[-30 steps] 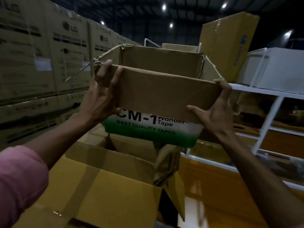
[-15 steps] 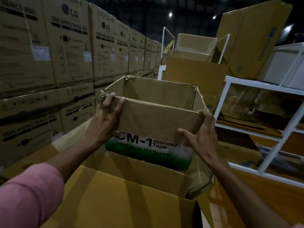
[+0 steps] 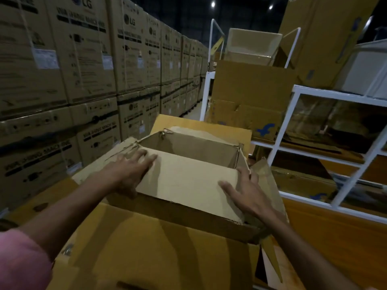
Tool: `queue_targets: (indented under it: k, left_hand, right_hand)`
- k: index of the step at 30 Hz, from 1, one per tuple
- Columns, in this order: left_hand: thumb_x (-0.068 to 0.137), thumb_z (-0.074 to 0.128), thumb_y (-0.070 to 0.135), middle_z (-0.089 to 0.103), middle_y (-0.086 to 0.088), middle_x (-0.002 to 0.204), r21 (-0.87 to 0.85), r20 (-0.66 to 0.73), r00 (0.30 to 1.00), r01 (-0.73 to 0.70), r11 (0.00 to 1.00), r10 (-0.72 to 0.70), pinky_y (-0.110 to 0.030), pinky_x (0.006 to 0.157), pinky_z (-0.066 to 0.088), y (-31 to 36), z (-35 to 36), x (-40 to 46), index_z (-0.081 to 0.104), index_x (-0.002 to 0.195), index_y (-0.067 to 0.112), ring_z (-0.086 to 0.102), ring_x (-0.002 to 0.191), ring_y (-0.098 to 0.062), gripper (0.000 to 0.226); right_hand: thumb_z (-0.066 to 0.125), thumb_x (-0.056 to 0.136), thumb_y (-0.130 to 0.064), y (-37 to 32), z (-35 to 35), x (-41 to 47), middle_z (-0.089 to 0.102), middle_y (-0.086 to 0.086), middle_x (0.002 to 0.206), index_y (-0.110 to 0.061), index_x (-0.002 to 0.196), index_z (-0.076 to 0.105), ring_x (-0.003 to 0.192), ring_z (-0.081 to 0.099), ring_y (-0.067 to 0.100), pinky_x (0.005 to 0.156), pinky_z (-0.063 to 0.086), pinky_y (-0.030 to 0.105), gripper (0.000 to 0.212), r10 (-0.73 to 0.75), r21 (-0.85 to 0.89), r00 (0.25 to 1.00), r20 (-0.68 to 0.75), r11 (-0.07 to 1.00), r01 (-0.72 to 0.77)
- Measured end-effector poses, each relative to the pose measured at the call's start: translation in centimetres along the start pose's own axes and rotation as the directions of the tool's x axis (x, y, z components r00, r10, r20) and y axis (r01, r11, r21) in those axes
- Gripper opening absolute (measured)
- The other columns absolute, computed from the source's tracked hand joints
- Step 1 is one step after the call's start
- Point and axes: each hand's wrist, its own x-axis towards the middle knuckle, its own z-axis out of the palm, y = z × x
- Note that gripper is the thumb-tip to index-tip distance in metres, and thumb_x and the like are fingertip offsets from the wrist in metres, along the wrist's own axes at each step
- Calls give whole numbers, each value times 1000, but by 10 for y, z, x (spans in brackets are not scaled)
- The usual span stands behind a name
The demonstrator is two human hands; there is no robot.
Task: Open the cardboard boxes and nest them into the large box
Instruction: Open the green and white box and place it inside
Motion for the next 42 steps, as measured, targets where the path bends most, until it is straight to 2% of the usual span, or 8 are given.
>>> queue_targets:
  k: [7, 12, 17, 25, 30, 34, 37, 42]
  left_hand:
    - [85, 72, 29, -9, 4, 170, 39, 258, 966, 24, 999, -33, -63, 122, 12, 7, 4, -12, -12, 157, 44, -2, 153, -45, 112]
    - [94, 60, 26, 2, -2, 170, 93, 303, 953, -9, 996, -20, -63, 121, 15, 17, -4, -35, -4, 161, 36, 5, 154, -40, 92]
    - [96, 58, 34, 4, -1, 170, -73, 206, 963, -161, 984, 173, -62, 123, 7, 64, -4, -45, 8, 162, 28, 4, 156, -29, 83]
    - [96, 49, 6, 44, 0, 157, -118, 37, 930, -358, 926, 365, -46, 107, 43, 95, -13, -41, 38, 155, 28, 48, 136, -27, 64]
    - [95, 45, 3, 49, 1, 153, -127, -2, 944, -326, 937, 329, -41, 101, 42, 89, -16, -47, 38, 154, 30, 53, 129, -25, 66]
    - [90, 45, -3, 60, 1, 142, -166, -43, 957, -289, 943, 286, -37, 94, 43, 83, -30, -49, 48, 150, 30, 57, 123, -21, 68]
    - [88, 44, -4, 66, -2, 133, -211, -38, 965, -260, 942, 258, -34, 83, 48, 71, -34, -50, 51, 147, 32, 64, 106, -17, 70]
    - [85, 43, -7, 68, -4, 131, -252, -39, 978, -209, 945, 206, -32, 78, 47, 51, -32, -55, 50, 147, 36, 64, 103, -20, 76]
  right_hand:
    - [33, 99, -68, -2, 14, -9, 34, 9, 160, -24, 146, 47, 144, 34, 27, 118, 29, 55, 66, -73, -62, 996, 58, 995, 77]
    - [43, 107, -18, 16, 12, -14, 47, 8, 146, -18, 144, 44, 122, 50, 20, 94, 46, 39, 37, 124, 351, 957, -261, 936, -26]
    - [58, 94, 8, 44, 4, -9, 56, 11, 135, -13, 150, 36, 110, 56, 23, 77, 51, 30, 64, 165, 234, 960, 227, 947, -218]
    - [57, 102, -21, 62, 22, -2, 66, 7, 118, -11, 123, 59, 105, 60, 19, 91, 51, 30, 23, 160, 35, 930, 332, 983, -182]
    - [56, 102, -16, 63, 22, 2, 62, 15, 134, -5, 132, 59, 119, 59, 28, 98, 48, 35, 32, 95, -65, 964, 248, 995, -81]
    - [69, 89, -47, 88, 26, 6, 56, 1, 141, -23, 145, 48, 128, 54, 24, 106, 47, 46, 64, 40, -111, 970, 238, 994, -14]
    - [55, 90, -61, 117, 48, 28, 58, -6, 136, -36, 132, 49, 121, 57, 19, 103, 50, 47, 49, 42, -89, 962, 269, 996, -19]
    - [61, 93, -30, 75, 26, 7, 60, -1, 110, -28, 105, 53, 101, 59, 21, 87, 54, 45, 15, -105, -265, 991, 82, 956, 123]
